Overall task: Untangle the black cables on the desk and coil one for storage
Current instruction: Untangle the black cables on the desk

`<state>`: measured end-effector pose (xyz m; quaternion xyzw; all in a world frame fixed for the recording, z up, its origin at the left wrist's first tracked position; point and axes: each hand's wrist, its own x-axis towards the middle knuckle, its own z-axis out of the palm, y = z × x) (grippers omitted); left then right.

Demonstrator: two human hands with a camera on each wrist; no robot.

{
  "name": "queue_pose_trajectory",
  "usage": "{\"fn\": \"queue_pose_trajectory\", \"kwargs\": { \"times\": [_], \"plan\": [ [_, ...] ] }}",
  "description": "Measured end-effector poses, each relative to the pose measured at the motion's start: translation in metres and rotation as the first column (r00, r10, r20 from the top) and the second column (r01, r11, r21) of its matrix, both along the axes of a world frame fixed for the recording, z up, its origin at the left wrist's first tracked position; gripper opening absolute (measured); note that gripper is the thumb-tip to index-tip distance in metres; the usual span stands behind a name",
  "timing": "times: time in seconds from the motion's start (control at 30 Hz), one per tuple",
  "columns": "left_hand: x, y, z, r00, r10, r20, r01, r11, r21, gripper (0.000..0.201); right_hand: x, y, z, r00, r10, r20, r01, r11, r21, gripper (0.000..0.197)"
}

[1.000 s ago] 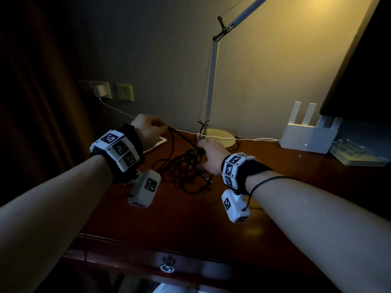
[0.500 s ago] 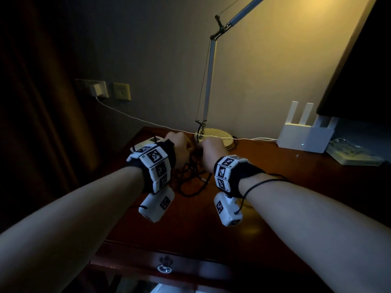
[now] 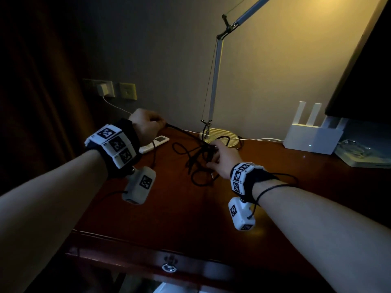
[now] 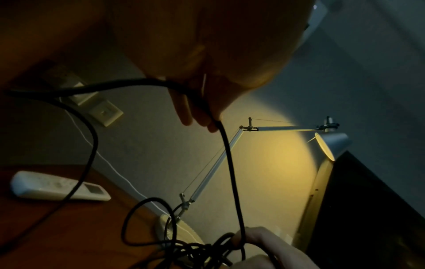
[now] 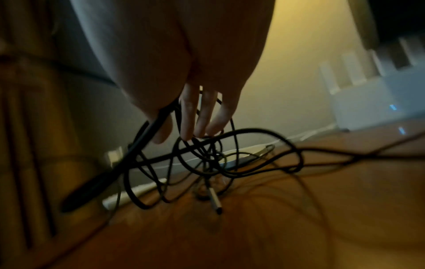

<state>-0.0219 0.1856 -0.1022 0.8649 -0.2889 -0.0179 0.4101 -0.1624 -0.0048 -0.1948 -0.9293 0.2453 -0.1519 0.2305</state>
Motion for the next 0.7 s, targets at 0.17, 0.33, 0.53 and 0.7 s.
{"fn": "queue_pose_trajectory", "kwargs": {
  "times": [0.17, 0.33, 0.53, 0.7],
  "plan": [
    [-0.001, -0.004, -0.015, 0.990, 0.135, 0.032, -0.139, 0.964, 0.226, 0.020, 0.003, -0.001, 0.002, 0.997, -0.044, 0.058, 0.039, 0.997, 0.072, 0.047],
    [-0.024, -0.025, -0.027, 0.995, -0.008, 0.095, -0.030, 0.921, 0.389, 0.022, 0.007, 0.006, 0.008, 1.000, 0.003, 0.011, -0.003, 1.000, -0.021, 0.050],
    [-0.051, -0.055, -0.034, 0.976, -0.196, 0.094, 0.128, 0.867, 0.482, 0.023, 0.012, 0.012, 0.012, 0.997, 0.072, -0.031, -0.073, 0.997, -0.018, 0.056],
    [-0.052, -0.060, -0.033, 0.973, -0.175, 0.150, 0.062, 0.824, 0.563, 0.021, 0.007, 0.008, 0.010, 0.996, 0.065, -0.056, -0.071, 0.992, -0.101, 0.051]
  ]
}}
